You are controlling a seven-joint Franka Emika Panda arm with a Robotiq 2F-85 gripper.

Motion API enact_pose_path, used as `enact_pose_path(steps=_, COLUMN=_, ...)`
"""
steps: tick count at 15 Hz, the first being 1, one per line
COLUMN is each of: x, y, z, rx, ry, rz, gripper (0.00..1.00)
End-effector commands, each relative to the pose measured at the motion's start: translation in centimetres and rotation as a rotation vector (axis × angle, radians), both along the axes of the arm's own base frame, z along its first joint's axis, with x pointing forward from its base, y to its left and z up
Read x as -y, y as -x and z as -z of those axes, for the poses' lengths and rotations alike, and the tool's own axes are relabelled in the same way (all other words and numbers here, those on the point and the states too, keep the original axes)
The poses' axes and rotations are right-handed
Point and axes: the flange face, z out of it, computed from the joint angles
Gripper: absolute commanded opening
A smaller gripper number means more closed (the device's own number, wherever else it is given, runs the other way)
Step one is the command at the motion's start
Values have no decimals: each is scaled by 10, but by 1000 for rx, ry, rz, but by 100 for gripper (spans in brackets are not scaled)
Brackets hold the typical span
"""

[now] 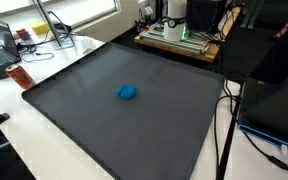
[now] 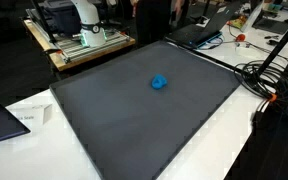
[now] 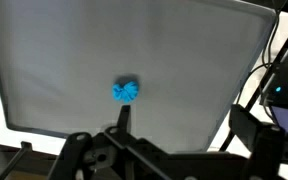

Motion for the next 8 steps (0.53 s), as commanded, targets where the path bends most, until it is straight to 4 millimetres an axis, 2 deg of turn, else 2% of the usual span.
enact_pose_path(steps=1, x=0, y=0, z=-1, rx=0, ry=0, rz=0, gripper=100)
enact_pose_path(steps=8, x=-2, y=-2, z=-2, rx=3, ry=-22, rz=-21, gripper=100)
